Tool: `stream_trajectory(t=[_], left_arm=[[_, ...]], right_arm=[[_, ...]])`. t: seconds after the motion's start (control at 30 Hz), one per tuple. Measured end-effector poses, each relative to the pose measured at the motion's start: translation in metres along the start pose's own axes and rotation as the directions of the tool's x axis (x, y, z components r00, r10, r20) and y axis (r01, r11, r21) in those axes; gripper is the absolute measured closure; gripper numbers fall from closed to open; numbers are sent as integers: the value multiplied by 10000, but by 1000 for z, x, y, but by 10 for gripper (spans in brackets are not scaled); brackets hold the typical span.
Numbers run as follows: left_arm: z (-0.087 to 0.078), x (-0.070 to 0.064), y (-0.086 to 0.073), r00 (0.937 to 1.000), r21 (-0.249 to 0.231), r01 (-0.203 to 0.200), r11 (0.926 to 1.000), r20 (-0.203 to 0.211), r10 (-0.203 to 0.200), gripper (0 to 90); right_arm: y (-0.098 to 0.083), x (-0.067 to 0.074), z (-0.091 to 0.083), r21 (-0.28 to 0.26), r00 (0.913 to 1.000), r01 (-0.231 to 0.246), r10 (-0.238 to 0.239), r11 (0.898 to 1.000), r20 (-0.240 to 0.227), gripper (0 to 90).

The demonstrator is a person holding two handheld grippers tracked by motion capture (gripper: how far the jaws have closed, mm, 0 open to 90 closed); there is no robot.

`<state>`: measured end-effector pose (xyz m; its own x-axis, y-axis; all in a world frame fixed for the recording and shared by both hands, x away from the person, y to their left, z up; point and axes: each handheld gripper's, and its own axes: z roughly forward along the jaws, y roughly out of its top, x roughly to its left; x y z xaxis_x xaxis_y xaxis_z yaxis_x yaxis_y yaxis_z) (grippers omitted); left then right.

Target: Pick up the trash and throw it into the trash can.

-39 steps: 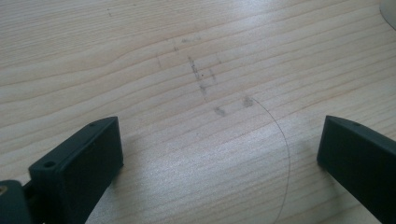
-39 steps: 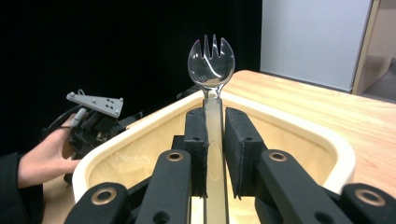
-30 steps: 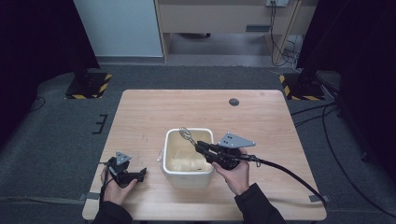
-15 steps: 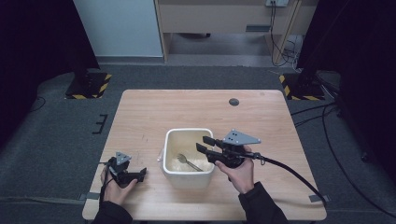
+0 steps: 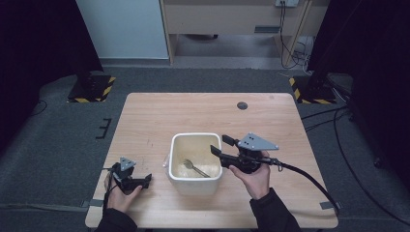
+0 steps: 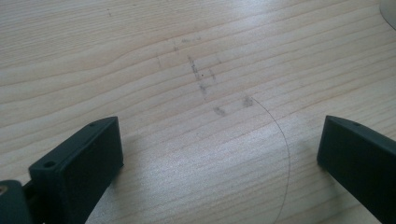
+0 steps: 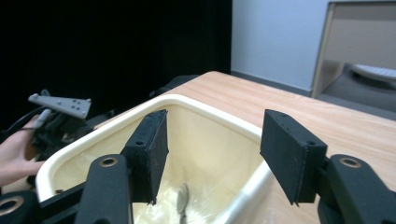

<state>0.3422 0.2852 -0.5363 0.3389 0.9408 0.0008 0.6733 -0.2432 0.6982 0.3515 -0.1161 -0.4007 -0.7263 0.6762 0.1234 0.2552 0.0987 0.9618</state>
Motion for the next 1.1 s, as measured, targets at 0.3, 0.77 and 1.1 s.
stream_trajectory(t=[0.3,0.77,1.1], left_arm=[[0,0,0,10000,-3,-11,10000,20,11,0],[0,0,0,10000,-6,-13,10000,17,13,0],[0,0,0,10000,-6,-12,10000,18,12,0]], right_arm=[[-15,-26,-21,-263,9906,-598,626,9979,1215,294],[-57,-58,-43,973,9667,-967,702,9905,2460,193],[-91,-87,-46,2344,9406,-1493,649,9606,3332,179]])
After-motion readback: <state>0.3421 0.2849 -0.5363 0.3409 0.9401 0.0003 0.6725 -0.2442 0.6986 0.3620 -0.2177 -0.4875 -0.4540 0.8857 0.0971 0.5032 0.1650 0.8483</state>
